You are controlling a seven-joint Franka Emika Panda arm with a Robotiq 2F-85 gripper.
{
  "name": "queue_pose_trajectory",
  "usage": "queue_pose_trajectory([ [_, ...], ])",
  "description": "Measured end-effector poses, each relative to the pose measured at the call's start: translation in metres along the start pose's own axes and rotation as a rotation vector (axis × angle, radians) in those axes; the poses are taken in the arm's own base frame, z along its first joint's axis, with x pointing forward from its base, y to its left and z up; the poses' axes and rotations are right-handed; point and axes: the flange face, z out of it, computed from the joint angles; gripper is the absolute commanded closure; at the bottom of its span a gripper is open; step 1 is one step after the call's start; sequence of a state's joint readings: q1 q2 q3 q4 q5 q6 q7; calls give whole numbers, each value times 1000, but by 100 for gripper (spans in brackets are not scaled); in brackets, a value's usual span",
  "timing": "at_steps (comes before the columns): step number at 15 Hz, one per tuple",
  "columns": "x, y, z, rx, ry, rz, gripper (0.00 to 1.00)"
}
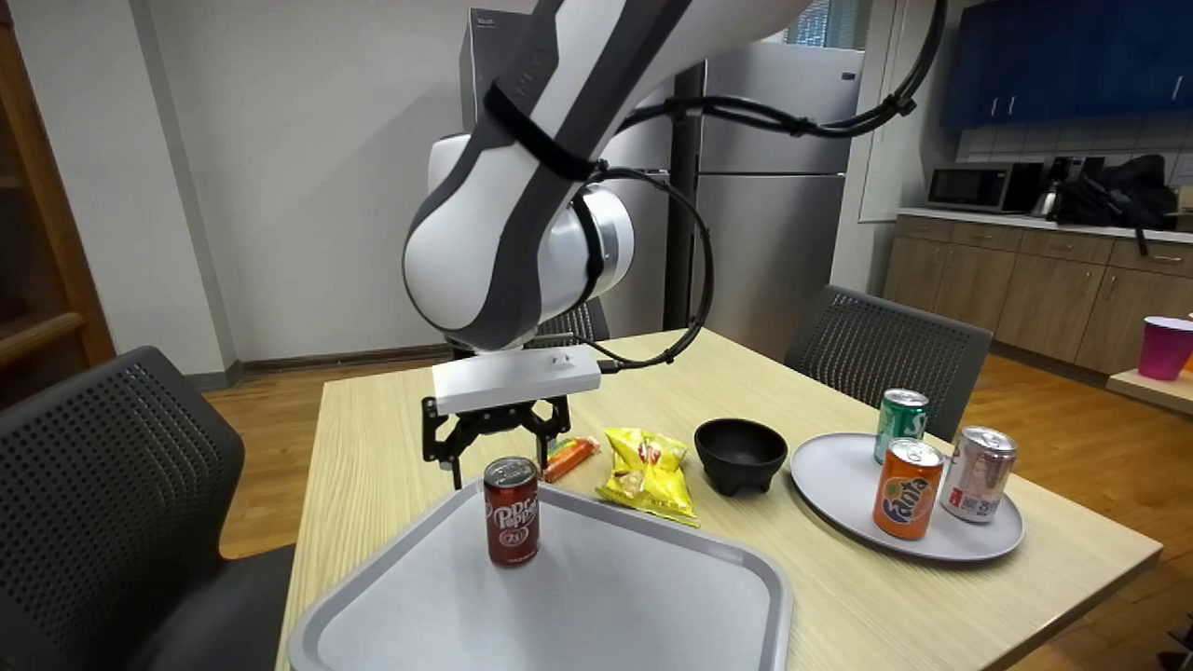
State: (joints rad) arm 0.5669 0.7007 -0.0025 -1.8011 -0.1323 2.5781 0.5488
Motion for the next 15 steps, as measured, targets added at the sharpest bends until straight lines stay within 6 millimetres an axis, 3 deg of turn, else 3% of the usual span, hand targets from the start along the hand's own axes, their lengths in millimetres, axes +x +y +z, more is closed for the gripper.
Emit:
queue_pose_trajectory([
  [4,10,3,-24,11,38,9,0],
  [7,21,16,-44,12,68,30,0],
  [15,26,94,-67,-27,78,143,0],
])
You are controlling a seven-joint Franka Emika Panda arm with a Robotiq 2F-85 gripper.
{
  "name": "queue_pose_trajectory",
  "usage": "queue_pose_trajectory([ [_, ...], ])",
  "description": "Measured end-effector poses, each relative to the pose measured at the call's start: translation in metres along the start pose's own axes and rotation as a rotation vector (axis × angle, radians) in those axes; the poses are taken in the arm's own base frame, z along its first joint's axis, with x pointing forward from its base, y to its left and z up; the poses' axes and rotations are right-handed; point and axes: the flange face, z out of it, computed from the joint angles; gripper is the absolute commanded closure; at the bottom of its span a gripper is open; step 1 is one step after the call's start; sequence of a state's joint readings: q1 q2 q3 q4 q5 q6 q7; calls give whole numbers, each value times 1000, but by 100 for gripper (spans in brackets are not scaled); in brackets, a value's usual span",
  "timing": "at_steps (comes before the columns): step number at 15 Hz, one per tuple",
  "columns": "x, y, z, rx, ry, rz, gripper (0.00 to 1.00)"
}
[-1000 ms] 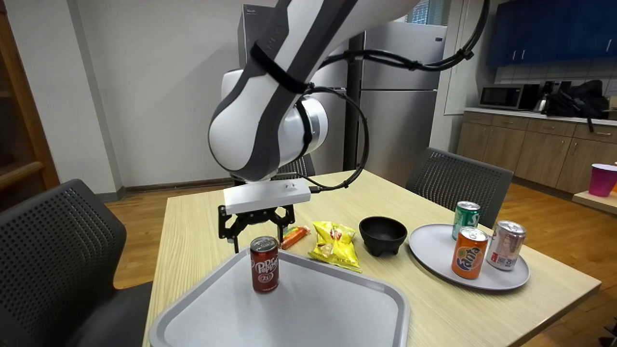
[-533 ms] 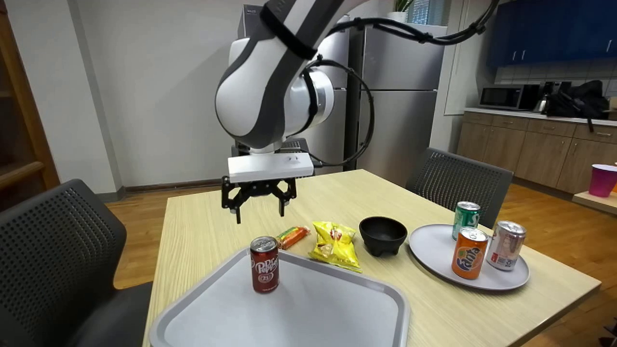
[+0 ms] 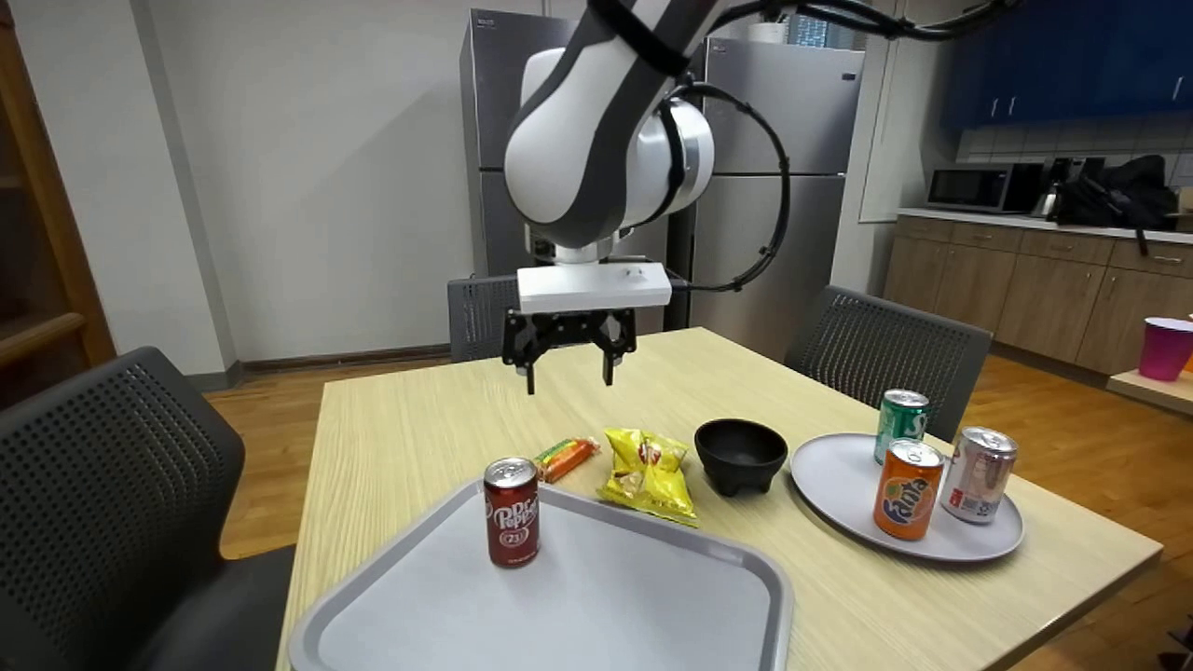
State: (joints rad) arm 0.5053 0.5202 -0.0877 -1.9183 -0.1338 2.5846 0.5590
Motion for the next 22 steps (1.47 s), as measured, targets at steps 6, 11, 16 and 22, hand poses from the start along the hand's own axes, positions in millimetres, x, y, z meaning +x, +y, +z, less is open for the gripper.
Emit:
queue_pose_trajectory([
  [6,-15,68,-5,-43,-38,75,0],
  [11,-35,127,-12,-62,-79,133,0],
  [16,-51,191,-17,-68,-111,125,0],
  [22,-73,252,-24,-64,-142,50,0],
])
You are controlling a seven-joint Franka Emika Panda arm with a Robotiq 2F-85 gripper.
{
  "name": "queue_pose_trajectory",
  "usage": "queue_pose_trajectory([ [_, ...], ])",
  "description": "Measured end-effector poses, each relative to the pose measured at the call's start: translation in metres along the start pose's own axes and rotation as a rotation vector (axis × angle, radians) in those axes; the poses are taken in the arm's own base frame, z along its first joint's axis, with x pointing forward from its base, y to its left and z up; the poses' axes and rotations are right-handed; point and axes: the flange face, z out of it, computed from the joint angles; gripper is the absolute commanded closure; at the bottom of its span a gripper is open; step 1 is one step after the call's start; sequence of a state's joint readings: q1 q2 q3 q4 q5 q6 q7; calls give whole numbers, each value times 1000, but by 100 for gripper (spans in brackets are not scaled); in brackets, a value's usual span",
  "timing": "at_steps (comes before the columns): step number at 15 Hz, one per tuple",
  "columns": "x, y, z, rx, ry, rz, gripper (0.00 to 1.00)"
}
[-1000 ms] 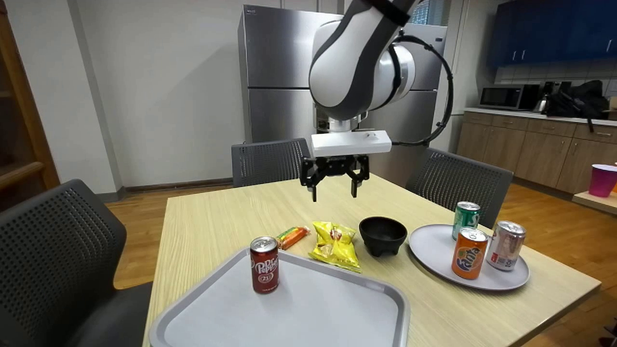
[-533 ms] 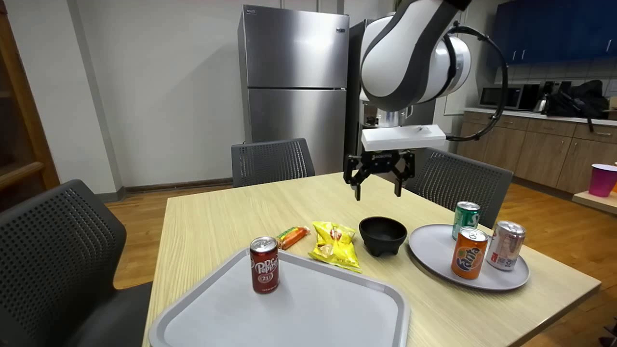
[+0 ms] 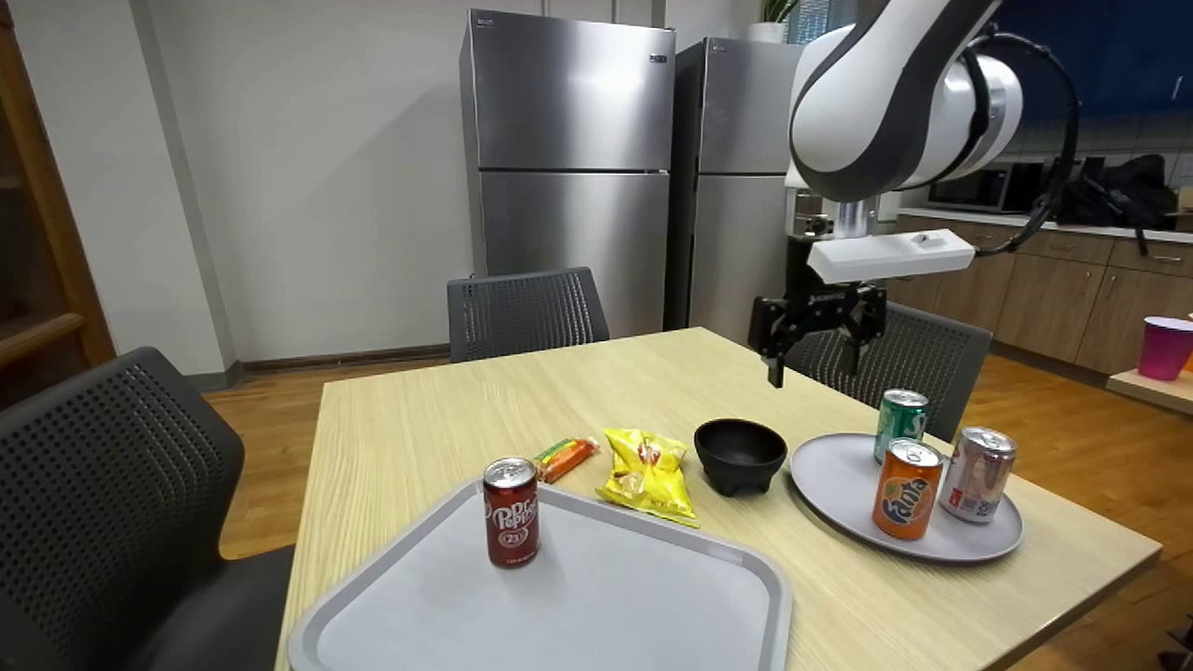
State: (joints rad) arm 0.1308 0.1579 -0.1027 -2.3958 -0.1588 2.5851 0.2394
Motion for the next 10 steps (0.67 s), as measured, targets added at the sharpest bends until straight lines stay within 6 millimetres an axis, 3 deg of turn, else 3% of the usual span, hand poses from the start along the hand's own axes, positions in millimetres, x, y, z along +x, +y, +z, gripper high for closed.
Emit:
queue_pose_trajectory([
  [10,-28,76,14,18,-47,-8,0],
])
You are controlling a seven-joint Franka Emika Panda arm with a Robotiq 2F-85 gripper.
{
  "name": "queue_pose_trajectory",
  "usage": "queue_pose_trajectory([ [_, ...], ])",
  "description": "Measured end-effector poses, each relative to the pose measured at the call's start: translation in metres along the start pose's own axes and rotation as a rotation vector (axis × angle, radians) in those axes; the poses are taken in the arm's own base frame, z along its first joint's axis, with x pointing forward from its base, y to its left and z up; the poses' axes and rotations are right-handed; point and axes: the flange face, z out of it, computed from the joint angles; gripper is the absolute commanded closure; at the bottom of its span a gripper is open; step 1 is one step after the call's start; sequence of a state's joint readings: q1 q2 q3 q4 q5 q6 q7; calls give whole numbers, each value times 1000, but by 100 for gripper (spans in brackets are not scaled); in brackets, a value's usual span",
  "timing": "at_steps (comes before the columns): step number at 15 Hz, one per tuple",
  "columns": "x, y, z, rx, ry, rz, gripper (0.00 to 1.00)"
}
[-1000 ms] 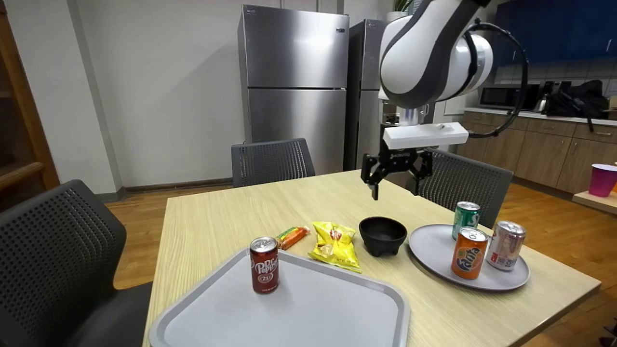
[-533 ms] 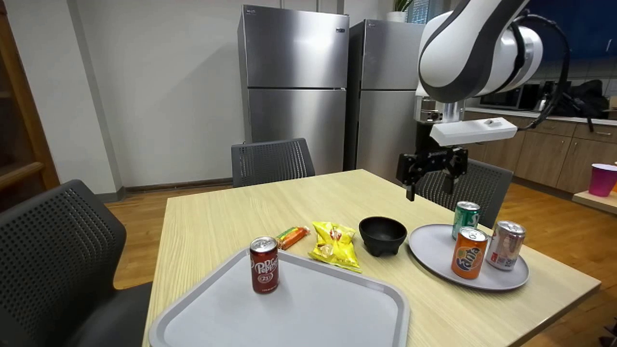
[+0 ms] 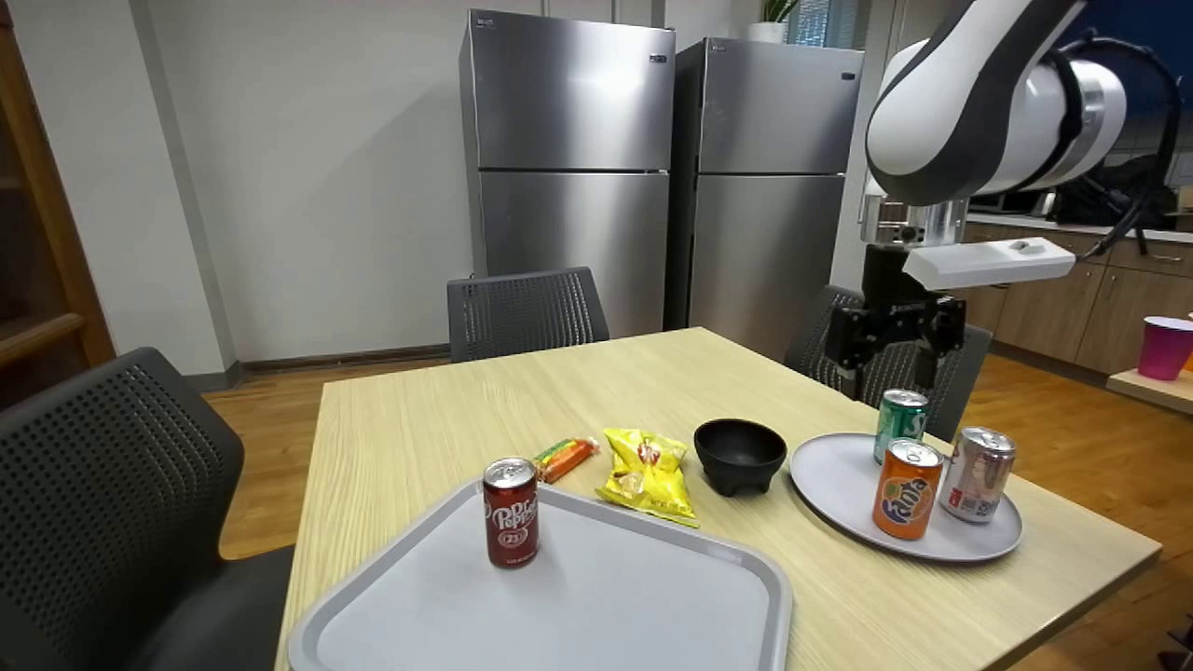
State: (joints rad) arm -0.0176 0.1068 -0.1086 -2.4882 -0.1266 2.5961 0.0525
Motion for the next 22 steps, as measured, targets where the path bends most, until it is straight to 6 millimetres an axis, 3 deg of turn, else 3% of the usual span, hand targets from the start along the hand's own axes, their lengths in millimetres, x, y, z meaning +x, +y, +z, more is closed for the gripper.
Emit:
queue_pose_trajectory([
  [13,4,9,2,-24,38,-11,0],
  [22,-3,20,40,-63,-10,-17,0],
])
